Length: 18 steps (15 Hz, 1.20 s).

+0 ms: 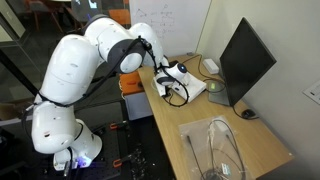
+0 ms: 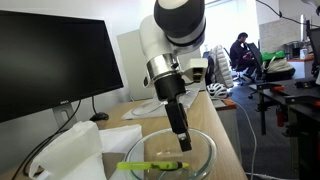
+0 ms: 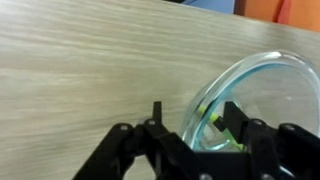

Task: Move the bowl to the right side of the desk

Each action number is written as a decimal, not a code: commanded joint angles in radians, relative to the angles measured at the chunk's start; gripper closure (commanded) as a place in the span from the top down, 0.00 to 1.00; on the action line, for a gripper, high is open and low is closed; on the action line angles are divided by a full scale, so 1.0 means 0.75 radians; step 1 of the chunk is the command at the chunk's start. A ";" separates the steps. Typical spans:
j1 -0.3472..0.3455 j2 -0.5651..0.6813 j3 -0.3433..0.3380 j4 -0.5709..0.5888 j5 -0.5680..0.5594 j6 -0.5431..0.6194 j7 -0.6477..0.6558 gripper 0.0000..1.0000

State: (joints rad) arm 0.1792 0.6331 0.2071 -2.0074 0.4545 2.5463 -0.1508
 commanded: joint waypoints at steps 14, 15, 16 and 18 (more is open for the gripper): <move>-0.147 -0.042 0.067 -0.071 0.008 0.180 0.030 0.03; -0.174 -0.042 0.066 -0.071 0.015 0.183 0.027 0.03; -0.208 -0.051 0.068 -0.079 0.024 0.186 0.018 0.03; -0.290 -0.068 0.064 -0.092 0.043 0.159 0.003 0.03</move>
State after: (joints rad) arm 0.0361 0.6324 0.2292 -2.0332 0.4527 2.6672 -0.1477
